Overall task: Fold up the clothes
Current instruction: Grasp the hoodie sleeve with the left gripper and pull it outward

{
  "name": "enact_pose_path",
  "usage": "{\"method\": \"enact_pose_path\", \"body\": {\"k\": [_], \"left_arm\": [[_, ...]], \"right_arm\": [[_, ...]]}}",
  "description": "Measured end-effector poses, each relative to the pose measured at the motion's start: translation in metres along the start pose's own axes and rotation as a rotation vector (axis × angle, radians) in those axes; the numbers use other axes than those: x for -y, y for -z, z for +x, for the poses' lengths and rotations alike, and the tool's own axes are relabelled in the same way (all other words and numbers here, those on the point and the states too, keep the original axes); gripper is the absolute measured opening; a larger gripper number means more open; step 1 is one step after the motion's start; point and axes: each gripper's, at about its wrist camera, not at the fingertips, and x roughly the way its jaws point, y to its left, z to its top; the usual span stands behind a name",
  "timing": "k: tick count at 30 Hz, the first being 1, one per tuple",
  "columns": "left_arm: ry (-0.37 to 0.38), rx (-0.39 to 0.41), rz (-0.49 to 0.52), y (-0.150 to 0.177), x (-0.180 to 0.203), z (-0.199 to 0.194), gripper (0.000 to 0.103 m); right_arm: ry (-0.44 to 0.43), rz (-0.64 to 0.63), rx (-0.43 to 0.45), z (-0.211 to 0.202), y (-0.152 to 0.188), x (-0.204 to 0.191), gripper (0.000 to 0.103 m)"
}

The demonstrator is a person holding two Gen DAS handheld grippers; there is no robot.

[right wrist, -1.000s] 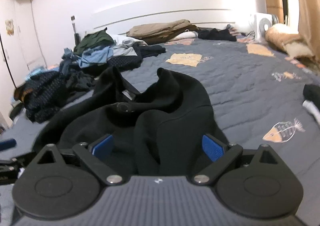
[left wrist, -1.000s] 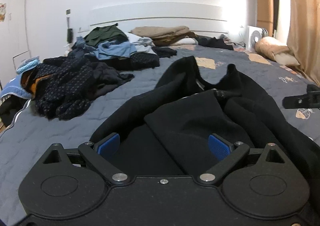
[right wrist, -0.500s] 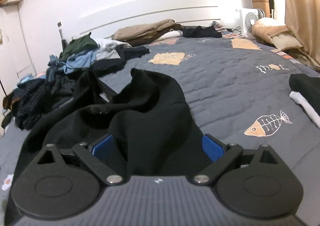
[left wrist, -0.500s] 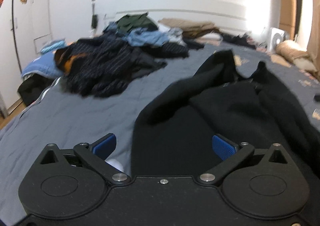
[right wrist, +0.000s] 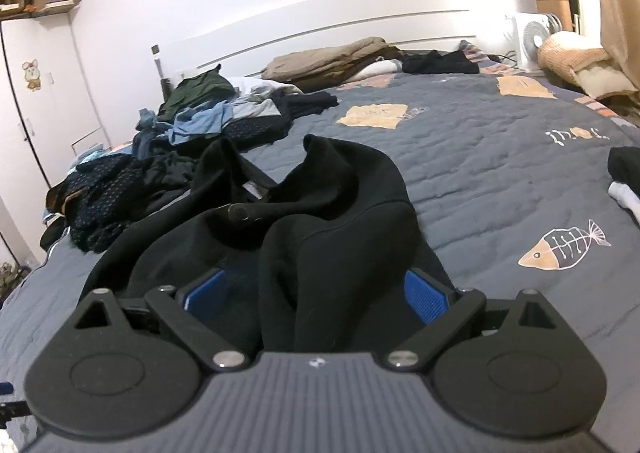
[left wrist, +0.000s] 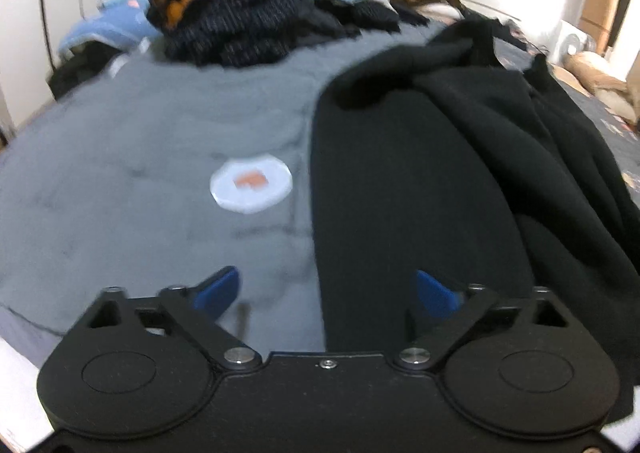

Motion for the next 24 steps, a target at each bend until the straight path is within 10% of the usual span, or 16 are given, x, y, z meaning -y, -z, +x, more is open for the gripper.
{"method": "enact_pose_path", "body": {"k": [6,10,14,24], "left_arm": [[-0.02,-0.105,0.036,0.007,0.008,0.022,0.077],[0.049,-0.117,0.03,0.007,0.012,0.024,0.029],[0.039,-0.115,0.022,0.008,0.01,0.023,0.011],[-0.06,-0.01,0.175,-0.053,-0.003,-0.01,0.004]], "right_arm": [[-0.026,0.028,0.011,-0.003,-0.003,-0.001,0.096],[-0.032,0.015,0.011,0.001,-0.005,-0.007,0.096],[-0.05,0.01,0.006,0.004,-0.005,-0.013,0.096],[-0.056,-0.001,0.007,0.004,-0.006,-0.02,0.096]]}}
